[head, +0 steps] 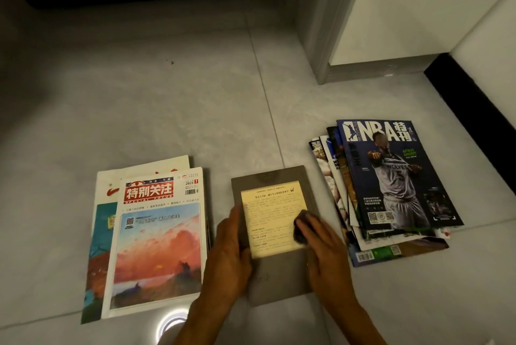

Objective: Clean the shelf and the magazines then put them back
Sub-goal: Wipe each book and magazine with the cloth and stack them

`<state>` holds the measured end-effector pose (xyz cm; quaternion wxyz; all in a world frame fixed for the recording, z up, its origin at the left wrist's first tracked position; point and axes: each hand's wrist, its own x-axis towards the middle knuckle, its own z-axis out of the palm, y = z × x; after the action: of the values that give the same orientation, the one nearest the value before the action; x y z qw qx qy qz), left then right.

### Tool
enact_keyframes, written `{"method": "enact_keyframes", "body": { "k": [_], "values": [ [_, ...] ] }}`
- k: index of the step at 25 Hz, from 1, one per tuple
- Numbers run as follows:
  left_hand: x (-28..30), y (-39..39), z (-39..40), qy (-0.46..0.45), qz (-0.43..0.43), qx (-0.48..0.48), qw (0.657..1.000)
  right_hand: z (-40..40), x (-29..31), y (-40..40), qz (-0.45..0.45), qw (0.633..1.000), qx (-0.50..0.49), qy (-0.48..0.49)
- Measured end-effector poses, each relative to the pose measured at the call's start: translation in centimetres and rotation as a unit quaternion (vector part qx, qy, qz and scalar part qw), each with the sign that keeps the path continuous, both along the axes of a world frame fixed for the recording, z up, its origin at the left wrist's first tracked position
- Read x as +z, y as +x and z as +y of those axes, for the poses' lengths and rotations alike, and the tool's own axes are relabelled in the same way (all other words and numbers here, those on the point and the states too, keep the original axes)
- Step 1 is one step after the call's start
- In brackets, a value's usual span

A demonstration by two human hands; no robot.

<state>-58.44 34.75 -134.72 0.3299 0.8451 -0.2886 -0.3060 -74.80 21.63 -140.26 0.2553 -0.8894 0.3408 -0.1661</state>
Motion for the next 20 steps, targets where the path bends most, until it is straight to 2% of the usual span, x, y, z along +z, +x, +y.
{"method": "enact_keyframes", "body": {
  "k": [1, 3, 5, 7, 8, 10, 12, 14, 16, 17, 18, 20],
  "values": [
    [0.2, -0.9, -0.3, 0.006, -0.032, -0.028, 0.999, -0.7, 1.4, 1.3, -0.033, 0.993, -0.073, 0.082],
    [0.5, -2.7, -0.9, 0.059, -0.014, -0.025, 0.998, -2.0, 3.4, 3.6, -0.075, 0.957, -0.187, 0.210],
    [0.2, -3.7, -0.8, 0.104, 0.027, 0.000, 0.994, -3.1, 5.2, 4.3, -0.082, 0.896, -0.243, 0.361],
    [0.4, -3.8, -0.4, 0.106, 0.063, 0.012, 0.992, -3.9, 6.7, 3.8, -0.108, 0.802, -0.269, 0.522],
    [0.9, -3.6, -0.3, 0.092, 0.077, 0.021, 0.993, -3.8, 7.6, 3.4, -0.105, 0.772, -0.260, 0.570],
    [1.9, -3.1, -0.3, 0.073, 0.097, 0.031, 0.992, -2.6, 9.5, 3.3, -0.112, 0.772, -0.214, 0.588],
    [4.0, -2.9, -1.0, 0.086, 0.102, -0.001, 0.991, -0.6, 11.5, 3.8, -0.179, 0.795, -0.199, 0.545],
    [7.2, -2.3, -2.4, 0.021, 0.160, -0.013, 0.987, 2.0, 13.8, 4.6, -0.231, 0.836, -0.194, 0.459],
    [10.9, -1.5, -3.9, -0.105, 0.224, -0.004, 0.969, 4.8, 14.9, 5.1, -0.235, 0.904, -0.180, 0.309],
    [12.9, -1.4, -4.5, -0.160, 0.224, 0.000, 0.961, 5.7, 15.0, 5.3, -0.233, 0.933, -0.172, 0.212],
    [14.5, -1.7, -5.1, -0.206, 0.207, 0.016, 0.956, 6.2, 15.0, 5.4, -0.235, 0.951, -0.166, 0.112],
    [16.1, -2.7, -5.8, -0.280, 0.138, 0.076, 0.947, 5.9, 14.6, 5.9, -0.238, 0.962, -0.129, -0.034]
  ]
}}
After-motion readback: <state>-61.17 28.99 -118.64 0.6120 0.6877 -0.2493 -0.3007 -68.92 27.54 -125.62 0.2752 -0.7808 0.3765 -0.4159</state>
